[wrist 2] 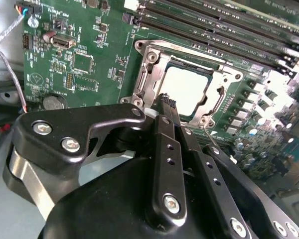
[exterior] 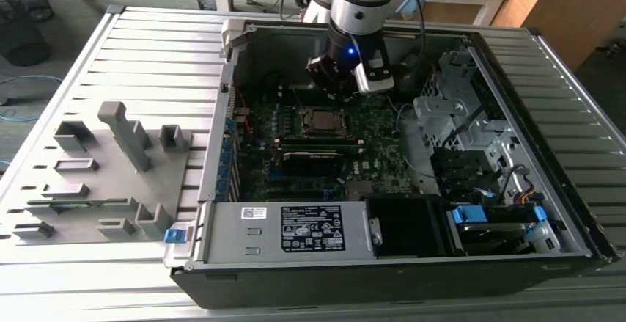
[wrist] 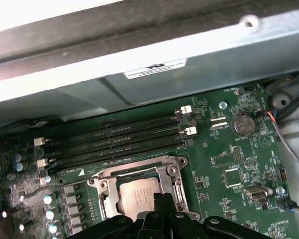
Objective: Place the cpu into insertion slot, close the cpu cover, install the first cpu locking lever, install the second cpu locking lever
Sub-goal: 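Close the cpu cover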
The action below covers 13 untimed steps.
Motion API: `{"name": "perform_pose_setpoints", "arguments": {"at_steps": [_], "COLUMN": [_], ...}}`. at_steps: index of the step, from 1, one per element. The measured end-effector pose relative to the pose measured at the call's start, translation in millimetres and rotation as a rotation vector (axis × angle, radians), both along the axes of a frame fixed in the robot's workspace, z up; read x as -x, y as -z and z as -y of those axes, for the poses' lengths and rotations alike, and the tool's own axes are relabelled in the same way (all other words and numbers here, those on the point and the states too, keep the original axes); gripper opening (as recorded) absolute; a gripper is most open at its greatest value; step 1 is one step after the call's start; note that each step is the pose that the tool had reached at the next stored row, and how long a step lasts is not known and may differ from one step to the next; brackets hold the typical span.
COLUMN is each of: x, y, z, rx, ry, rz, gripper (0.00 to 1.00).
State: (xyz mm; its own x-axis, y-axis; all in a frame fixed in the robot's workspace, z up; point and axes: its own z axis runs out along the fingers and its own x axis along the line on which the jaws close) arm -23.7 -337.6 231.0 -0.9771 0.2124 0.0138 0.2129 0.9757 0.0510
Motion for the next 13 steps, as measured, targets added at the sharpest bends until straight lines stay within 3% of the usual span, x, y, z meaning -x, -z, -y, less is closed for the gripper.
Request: {"name": "perform_pose_setpoints", "arguments": {"at_steps": [13], "x": [0.0], "y": [0.7], "z": [0.0], "rx": [0.0002], "ry": [-0.212], "rz": [0.0000], "gripper": [0.11]}}
